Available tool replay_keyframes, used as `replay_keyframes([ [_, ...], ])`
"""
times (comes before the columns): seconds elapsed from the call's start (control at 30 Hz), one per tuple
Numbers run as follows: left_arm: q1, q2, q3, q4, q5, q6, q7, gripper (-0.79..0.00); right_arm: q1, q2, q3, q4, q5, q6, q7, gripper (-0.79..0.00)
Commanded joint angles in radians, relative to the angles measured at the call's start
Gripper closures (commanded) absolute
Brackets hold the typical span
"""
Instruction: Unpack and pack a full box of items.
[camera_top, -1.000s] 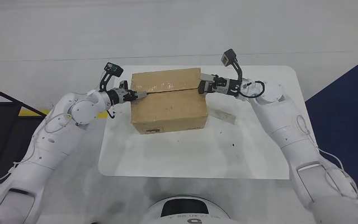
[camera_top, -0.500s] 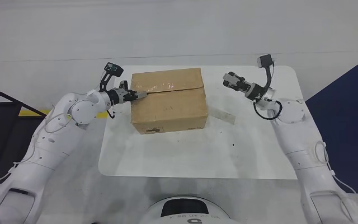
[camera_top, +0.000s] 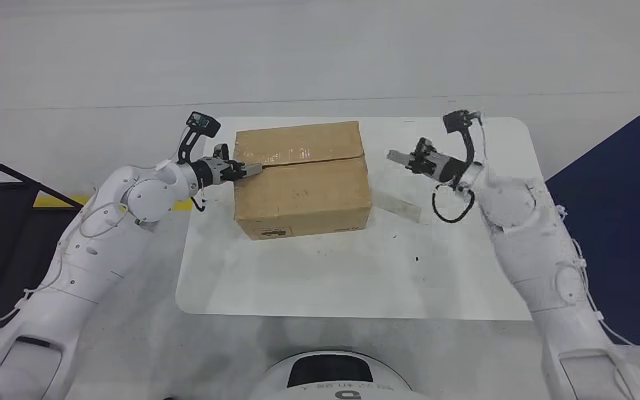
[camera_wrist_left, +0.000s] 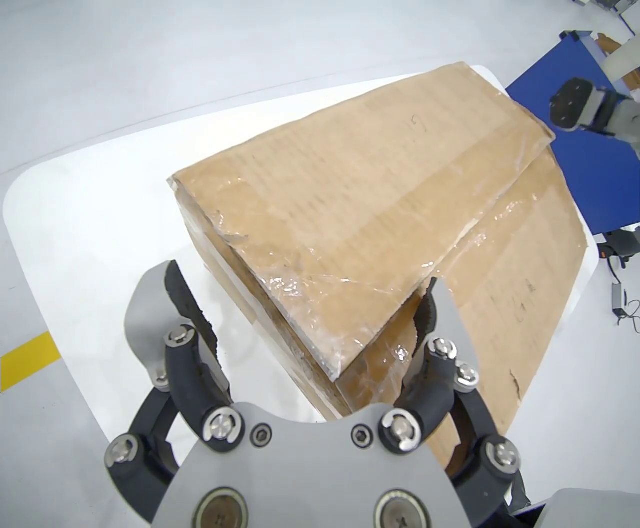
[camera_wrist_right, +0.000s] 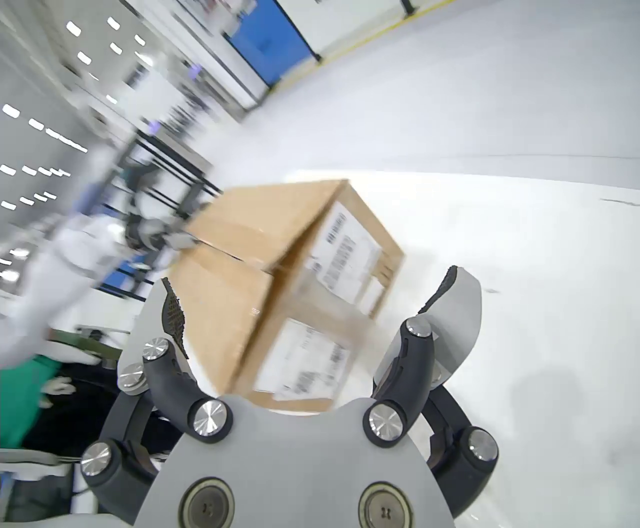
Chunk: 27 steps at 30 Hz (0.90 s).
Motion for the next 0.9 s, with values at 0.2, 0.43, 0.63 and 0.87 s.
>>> replay_keyframes([
  [0.2, 0.000, 0.000, 0.000, 0.000, 0.000, 0.000, 0.000, -0.785, 0.007, -0.009, -0.124, -0.048, -0.329, 0.054, 0.074, -0.785],
  [0.43, 0.000, 0.000, 0.000, 0.000, 0.000, 0.000, 0.000, -0.785, 0.070, -0.033, -0.193, 0.012, -0.326, 0.077, 0.006, -0.785],
  [0.63, 0.000, 0.000, 0.000, 0.000, 0.000, 0.000, 0.000, -0.785, 0.135, -0.062, -0.269, 0.110, -0.280, 0.058, -0.026, -0.785],
  [0.87, 0.000, 0.000, 0.000, 0.000, 0.000, 0.000, 0.000, -0.785, 0.141, -0.096, -0.293, 0.127, -0.290, 0.304, -0.244, -0.785],
])
